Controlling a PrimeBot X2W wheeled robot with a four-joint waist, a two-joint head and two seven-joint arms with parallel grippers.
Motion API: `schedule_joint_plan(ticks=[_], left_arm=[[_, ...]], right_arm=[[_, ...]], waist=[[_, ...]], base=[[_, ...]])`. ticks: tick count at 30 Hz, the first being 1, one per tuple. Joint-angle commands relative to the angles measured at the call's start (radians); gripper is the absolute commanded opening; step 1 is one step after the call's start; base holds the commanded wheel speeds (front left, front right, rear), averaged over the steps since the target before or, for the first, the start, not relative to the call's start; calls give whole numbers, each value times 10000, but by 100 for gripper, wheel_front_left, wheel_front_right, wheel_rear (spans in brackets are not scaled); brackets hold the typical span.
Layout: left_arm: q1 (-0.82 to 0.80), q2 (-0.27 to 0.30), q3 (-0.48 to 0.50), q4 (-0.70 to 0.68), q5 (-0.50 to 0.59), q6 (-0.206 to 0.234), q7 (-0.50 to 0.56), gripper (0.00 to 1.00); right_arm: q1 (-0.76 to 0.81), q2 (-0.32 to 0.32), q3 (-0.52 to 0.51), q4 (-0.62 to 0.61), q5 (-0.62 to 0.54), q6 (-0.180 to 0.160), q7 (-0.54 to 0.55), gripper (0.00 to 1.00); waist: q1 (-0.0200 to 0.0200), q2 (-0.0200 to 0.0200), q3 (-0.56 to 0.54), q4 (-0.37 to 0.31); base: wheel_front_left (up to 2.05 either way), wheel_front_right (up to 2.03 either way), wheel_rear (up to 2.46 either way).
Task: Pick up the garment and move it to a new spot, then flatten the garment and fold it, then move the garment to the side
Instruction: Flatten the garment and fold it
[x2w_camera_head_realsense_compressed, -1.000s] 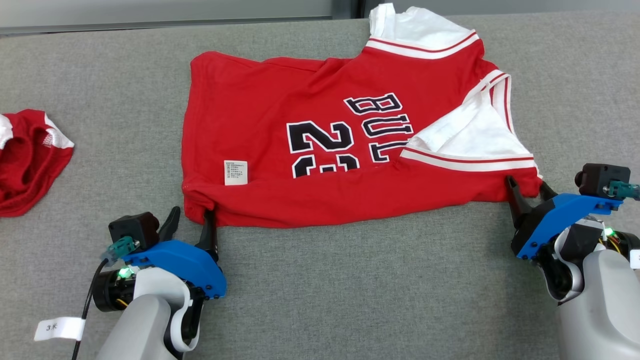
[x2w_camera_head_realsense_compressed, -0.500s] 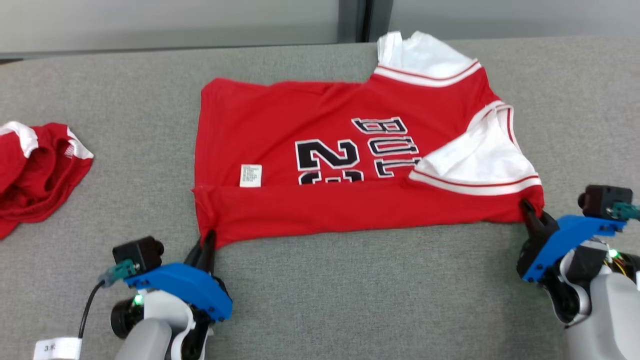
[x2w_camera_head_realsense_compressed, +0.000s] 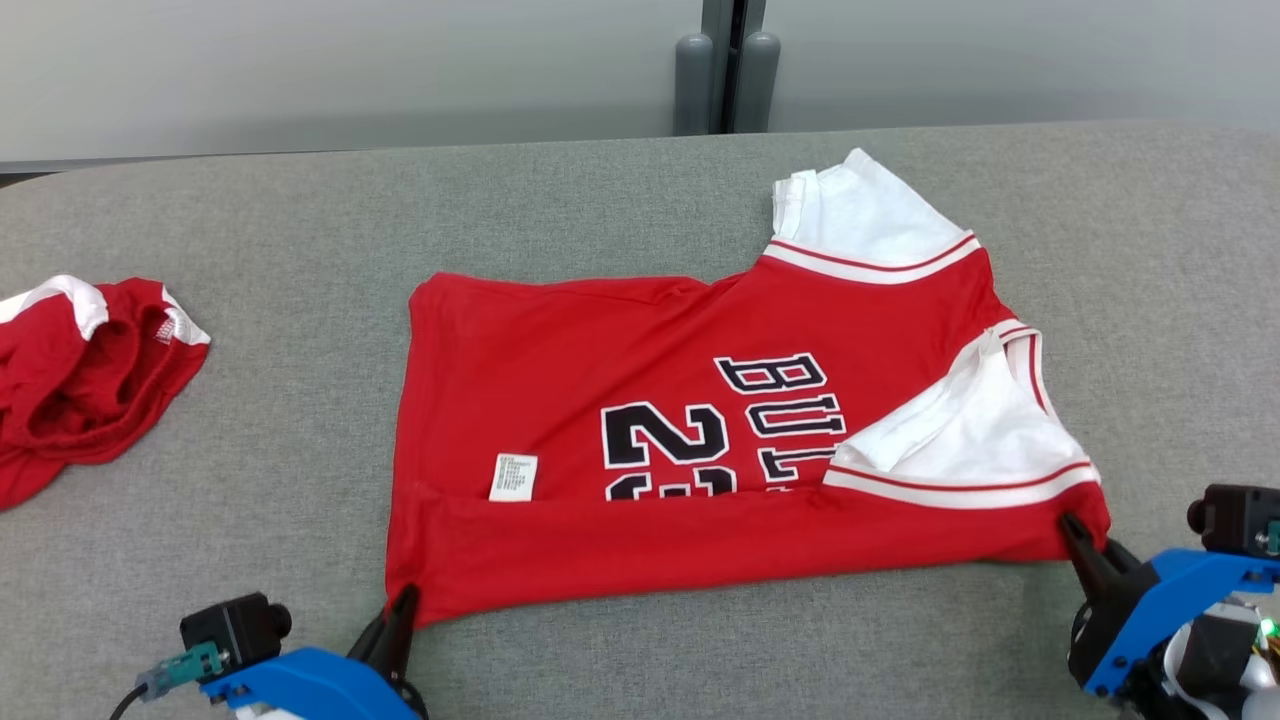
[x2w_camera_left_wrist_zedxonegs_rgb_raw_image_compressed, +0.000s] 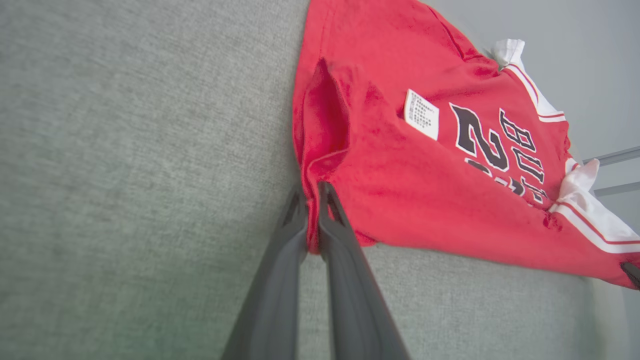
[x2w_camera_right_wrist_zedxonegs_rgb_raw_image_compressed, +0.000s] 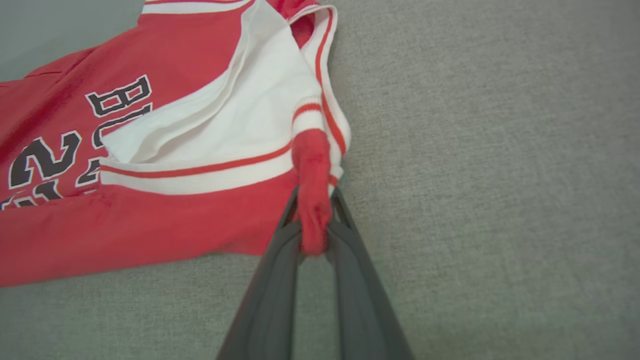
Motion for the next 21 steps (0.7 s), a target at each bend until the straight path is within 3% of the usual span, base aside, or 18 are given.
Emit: schedule_joint_plan(ticks=[1, 6, 7, 8, 9, 10, 17, 21], left_arm=[[334, 188, 59, -345, -48, 149, 238, 0], [1013, 478, 90, -1356, -319, 583, 1013, 0], [1095, 505, 109, -1482, -337, 663, 1076, 10], [1166, 534, 128, -1579, -312, 738, 1109, 69], [1242, 587, 125, -1631, -246, 809, 1132, 100], [1295, 616, 97, -1670, -237, 820, 1151, 100], [1013, 1012, 22, -1817, -39, 612, 1290, 100], [187, 1674, 15, -2029, 187, 391, 1871, 100]], right_arm=[[303, -11, 67, -268, 111, 1, 217, 0], [1062, -12, 7, -916, 181, 1, 887, 0], [1155, -11, -45, -955, 205, -1, 1005, 0], [1233, -13, -72, -963, 238, 1, 1131, 0], [1318, -11, -76, -974, 271, 1, 1215, 26], [1395, -11, -88, -987, 265, -1, 1303, 100], [794, -13, 78, -1642, -515, 1, 1628, 100], [-106, -596, 520, -2207, -852, 1, 2180, 100]], waist=[[-1, -1, 2, 18], [-1, -1, -38, 66], [-1, -1, -50, 75], [-1, -1, -66, 84], [-1, -1, -84, 87], [-1, -1, -103, 87], [-1, -1, -213, -38], [-1, -1, -143, -127]], base=[[0, 0, 0], [0, 0, 0], [0, 0, 0], [0, 0, 0], [0, 0, 0], [0, 0, 0], [0, 0, 0], [0, 0, 0]])
